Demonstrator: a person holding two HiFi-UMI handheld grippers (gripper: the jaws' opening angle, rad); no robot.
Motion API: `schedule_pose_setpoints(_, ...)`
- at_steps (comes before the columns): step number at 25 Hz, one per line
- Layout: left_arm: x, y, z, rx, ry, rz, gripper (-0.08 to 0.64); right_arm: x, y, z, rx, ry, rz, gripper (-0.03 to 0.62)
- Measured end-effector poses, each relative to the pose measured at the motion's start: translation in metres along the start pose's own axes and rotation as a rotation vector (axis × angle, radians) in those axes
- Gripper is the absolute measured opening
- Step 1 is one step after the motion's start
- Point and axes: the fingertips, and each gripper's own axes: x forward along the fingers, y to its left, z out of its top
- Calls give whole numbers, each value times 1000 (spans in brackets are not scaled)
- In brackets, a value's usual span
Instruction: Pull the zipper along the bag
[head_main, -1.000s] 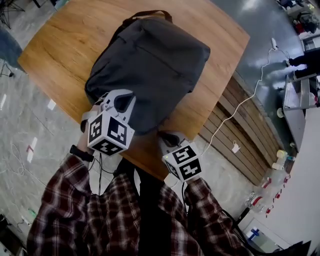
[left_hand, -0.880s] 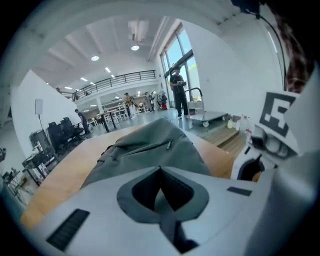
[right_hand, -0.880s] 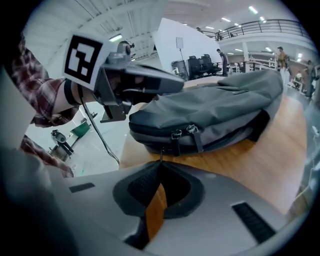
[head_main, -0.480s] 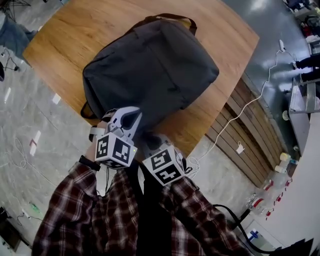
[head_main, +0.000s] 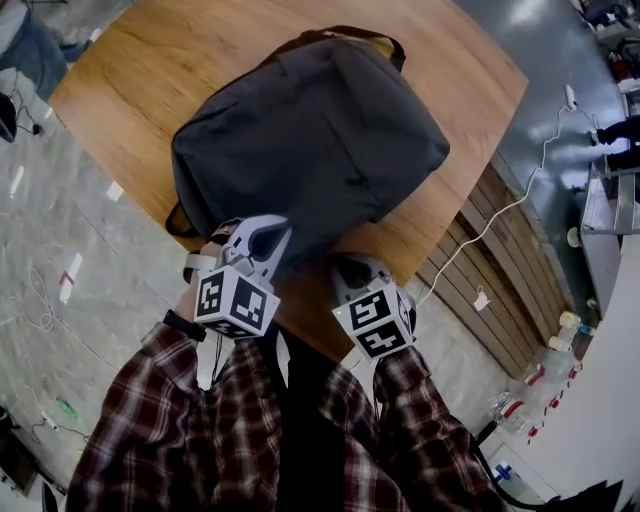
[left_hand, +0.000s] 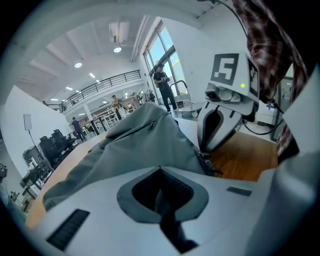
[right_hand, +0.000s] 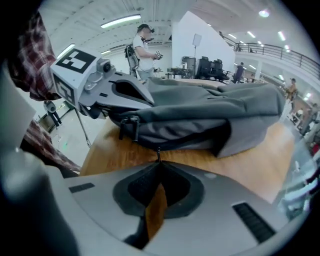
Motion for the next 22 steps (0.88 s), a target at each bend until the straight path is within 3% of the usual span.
schedule_pose_setpoints(3,0,-1,-1,9,-1,-6,9,-6,-37,-5,63,-1,-54,14)
schedule_pose_setpoints(8,1,0,-1,6,-8,-7,9,-7,-69,-1,67,5,-95,17)
schedule_pose_setpoints(17,4,-2,2,10,-15,-7,9,-6,-75,-3,133,-13,-84,20)
schedule_pose_setpoints(19,1,2,5,-13,-20,17,9,-10,-72,0,156,-37,-68,20)
schedule_pose_setpoints(22,-14,22,21,-120,-50,114,9,-29,-74,2,225,-70,-95,20)
